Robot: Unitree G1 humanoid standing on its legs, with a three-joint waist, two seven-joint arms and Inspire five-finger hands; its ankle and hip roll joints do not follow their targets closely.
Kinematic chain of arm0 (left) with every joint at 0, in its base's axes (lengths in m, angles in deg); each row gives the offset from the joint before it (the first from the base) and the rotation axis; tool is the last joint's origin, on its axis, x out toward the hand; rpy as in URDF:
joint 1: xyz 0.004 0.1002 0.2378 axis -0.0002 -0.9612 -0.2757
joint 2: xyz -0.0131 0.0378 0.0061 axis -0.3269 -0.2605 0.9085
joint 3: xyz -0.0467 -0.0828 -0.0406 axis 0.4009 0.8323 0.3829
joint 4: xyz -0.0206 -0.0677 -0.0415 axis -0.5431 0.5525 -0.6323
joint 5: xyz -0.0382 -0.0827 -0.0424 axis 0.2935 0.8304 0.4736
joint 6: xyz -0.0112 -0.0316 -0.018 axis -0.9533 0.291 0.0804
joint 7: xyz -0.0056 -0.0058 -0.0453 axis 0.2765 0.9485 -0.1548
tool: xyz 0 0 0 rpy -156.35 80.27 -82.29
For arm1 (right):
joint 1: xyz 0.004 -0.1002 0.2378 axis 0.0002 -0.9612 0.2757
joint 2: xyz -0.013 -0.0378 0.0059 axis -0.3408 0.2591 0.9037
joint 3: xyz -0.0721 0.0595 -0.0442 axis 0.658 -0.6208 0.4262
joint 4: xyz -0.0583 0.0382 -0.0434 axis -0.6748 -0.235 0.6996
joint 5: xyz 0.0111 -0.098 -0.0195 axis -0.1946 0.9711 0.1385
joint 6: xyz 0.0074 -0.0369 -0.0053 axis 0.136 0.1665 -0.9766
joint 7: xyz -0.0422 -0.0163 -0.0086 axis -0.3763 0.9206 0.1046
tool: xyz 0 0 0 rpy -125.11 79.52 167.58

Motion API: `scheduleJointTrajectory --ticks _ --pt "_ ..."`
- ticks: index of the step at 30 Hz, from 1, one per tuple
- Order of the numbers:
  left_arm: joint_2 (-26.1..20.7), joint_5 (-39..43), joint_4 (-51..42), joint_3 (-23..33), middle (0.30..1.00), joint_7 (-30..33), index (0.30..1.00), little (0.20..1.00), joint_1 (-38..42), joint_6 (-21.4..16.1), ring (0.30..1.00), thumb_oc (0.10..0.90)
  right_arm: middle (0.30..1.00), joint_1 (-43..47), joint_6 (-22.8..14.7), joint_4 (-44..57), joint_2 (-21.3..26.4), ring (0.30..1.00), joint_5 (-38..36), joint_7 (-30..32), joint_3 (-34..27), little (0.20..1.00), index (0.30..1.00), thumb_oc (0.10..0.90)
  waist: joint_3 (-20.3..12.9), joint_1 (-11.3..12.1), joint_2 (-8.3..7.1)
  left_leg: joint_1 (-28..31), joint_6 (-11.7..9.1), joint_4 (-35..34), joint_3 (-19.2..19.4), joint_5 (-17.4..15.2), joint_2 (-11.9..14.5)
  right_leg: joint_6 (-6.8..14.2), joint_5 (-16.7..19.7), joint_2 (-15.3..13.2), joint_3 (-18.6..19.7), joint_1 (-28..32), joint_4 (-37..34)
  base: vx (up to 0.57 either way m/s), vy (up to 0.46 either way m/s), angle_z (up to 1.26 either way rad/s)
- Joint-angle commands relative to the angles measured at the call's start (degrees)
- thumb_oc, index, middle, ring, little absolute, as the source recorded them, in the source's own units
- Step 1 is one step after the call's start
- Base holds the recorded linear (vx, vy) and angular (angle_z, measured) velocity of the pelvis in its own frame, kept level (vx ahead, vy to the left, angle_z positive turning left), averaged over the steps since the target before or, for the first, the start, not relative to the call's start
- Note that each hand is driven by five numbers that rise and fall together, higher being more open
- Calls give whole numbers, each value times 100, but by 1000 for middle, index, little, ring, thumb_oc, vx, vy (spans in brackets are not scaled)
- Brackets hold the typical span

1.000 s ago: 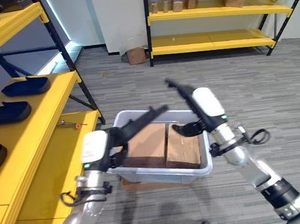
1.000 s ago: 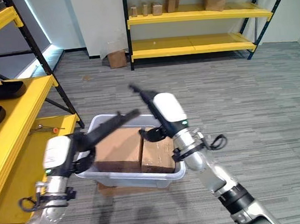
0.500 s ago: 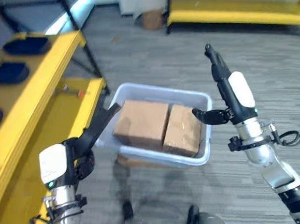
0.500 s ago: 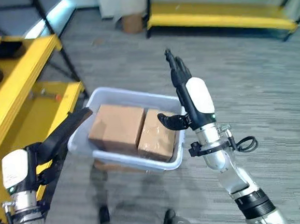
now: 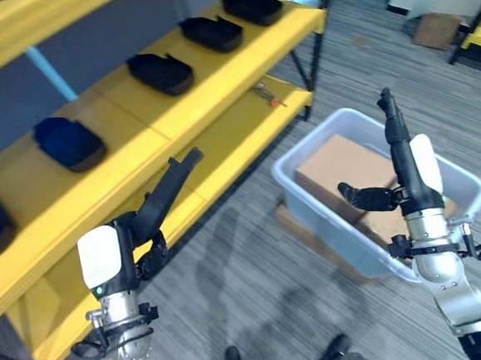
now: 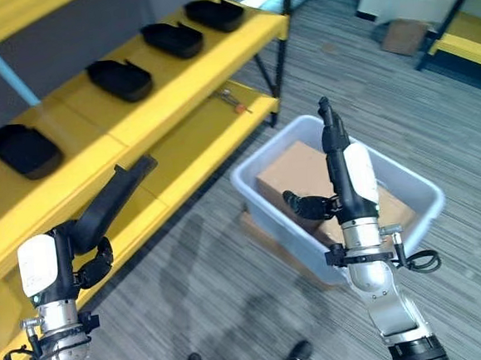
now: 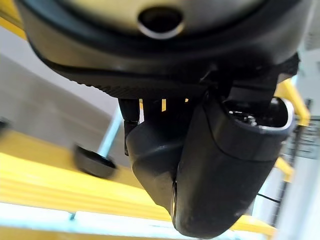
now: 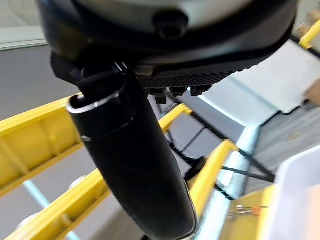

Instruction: Move parts from the plastic box to the shelf.

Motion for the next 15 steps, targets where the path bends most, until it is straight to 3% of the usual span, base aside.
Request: scheduleJointTrajectory --ticks 1,5,9,10,11,12,13,14,15 --pt "-625 -150 -828 747 300 750 300 300 250 -252 300 400 1000 494 -405 437 20 1000 22 203 125 1000 1000 900 -696 112 -322 -144 273 -12 -286 -174 65 1023 378 -232 127 558 -637 -4 352 48" --pt "-699 -380 -958 753 300 811 300 300 272 -154 300 400 1000 475 -256 334 -192 1000 284 220 181 1000 1000 900 -746 200 -493 -26 545 -131 -415 -310 -487 1149 738 -627 40 717 -652 -6 326 53" --pt "-706 -448 -1050 748 300 819 300 300 303 -88 300 400 1000 379 -150 294 -349 1000 497 251 203 1000 1000 900 -766 189 -554 93 716 -149 -488 -394 -777 1156 857 -928 47 749 -422 -2 256 13" --pt "-715 -490 -1120 735 300 839 300 300 338 -45 300 400 1000 399 -115 229 -418 1000 528 251 264 1000 1000 900 -693 109 -588 207 802 -149 -530 -421 -873 1156 971 -986 440 600 -135 11 246 15" --pt "-715 -491 -1121 739 300 839 300 300 338 -45 300 400 1000 404 -115 226 -419 1000 529 252 267 1000 1000 900 -688 120 -593 209 805 -149 -516 -423 -878 1156 966 -997 463 583 -118 -10 268 13" --pt "-767 -467 -1116 639 300 842 300 300 418 -75 300 400 1000 401 -124 227 -425 1000 574 268 314 1000 1000 900 -558 -106 -596 273 906 -149 -687 -410 -917 1139 962 -785 1331 314 115 -85 201 6" --pt "-762 -443 -1102 610 300 838 300 300 454 -86 300 400 1000 400 -118 227 -412 1000 604 248 317 1000 1000 900 -490 -133 -611 253 984 -149 -610 -317 -969 1004 810 -630 1656 116 282 -88 279 5" --pt "-715 -408 -1138 569 300 768 300 300 435 -153 300 400 1000 293 -169 224 -391 1000 595 168 289 1000 1000 900 -455 -216 -620 256 1059 -149 -641 -254 -1004 750 156 125 2392 -175 546 -74 144 -7" --pt "-711 -407 -1144 570 300 764 300 300 427 -154 300 400 1000 284 -171 230 -387 1000 592 162 287 1000 1000 900 -465 -172 -610 262 1036 -149 -598 -275 -977 720 103 149 2438 -223 605 11 99 -20"
